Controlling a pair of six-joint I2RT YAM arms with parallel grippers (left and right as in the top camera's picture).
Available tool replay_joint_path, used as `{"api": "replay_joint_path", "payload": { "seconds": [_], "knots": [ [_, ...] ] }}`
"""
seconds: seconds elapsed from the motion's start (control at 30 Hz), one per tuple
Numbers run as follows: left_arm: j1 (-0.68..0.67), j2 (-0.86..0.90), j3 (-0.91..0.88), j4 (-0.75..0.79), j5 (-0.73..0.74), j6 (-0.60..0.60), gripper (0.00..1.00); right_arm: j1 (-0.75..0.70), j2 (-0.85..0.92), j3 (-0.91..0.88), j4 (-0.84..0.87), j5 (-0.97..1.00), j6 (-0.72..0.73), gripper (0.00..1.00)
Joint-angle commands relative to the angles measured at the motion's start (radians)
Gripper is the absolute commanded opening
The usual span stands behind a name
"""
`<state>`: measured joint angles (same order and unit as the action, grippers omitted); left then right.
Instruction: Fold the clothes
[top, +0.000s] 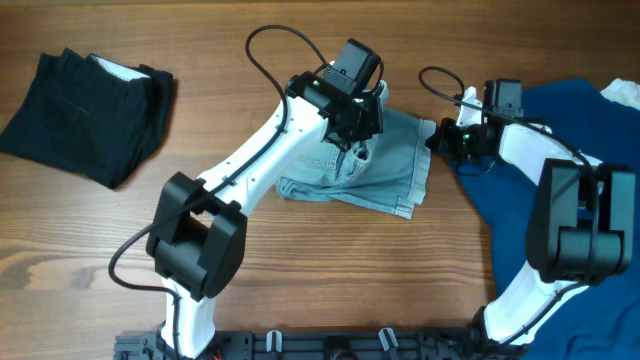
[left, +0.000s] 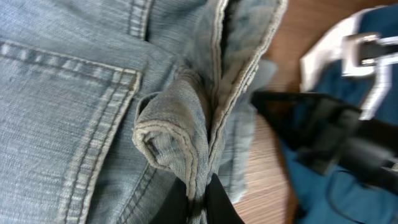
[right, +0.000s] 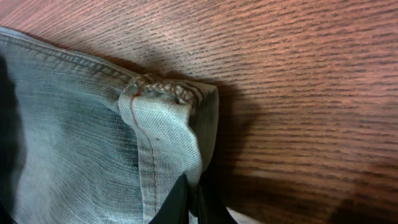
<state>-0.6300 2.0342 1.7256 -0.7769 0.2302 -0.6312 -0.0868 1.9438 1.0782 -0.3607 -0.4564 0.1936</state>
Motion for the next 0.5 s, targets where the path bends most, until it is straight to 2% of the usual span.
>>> {"api": "replay_joint_path", "payload": {
  "seconds": [0.0, 0.1, 0.23, 0.27, 0.3, 0.33, 0.4, 0.47],
  "knots": [
    [-0.033, -0.045, 0.016, 0.080, 0.141, -0.010, 0.04, 0.005, 0.009, -0.058, 0.009, 0.033, 0.048, 0.04],
    [-0.070, -0.042, 0.016, 0.082, 0.138, -0.013, 0.04, 0.005, 0.029, -0.058, 0.009, 0.042, 0.053, 0.04],
    [-0.138, -0.031, 0.016, 0.106, 0.003, -0.012, 0.06, 0.005, 0.029, -0.058, 0.005, 0.038, 0.052, 0.04],
    [-0.153, -0.026, 0.016, 0.115, -0.003, -0.005, 0.43, 0.005, 0.029, -0.058, 0.005, 0.038, 0.053, 0.17],
    [-0.155, -0.025, 0.016, 0.106, -0.024, -0.004, 0.47, 0.005, 0.029, -0.058, 0.002, 0.037, 0.053, 0.38],
    [-0.155, -0.026, 0.016, 0.090, -0.063, -0.001, 0.50, 0.003, 0.027, -0.057, -0.007, 0.033, 0.052, 0.49],
    [-0.127, -0.032, 0.016, 0.054, -0.116, 0.046, 0.57, -0.014, 0.002, -0.052, -0.039, 0.030, 0.047, 0.59],
    [-0.061, -0.043, 0.016, 0.000, -0.132, 0.077, 0.58, -0.051, -0.067, -0.039, -0.089, 0.031, 0.039, 0.61]
  ]
}}
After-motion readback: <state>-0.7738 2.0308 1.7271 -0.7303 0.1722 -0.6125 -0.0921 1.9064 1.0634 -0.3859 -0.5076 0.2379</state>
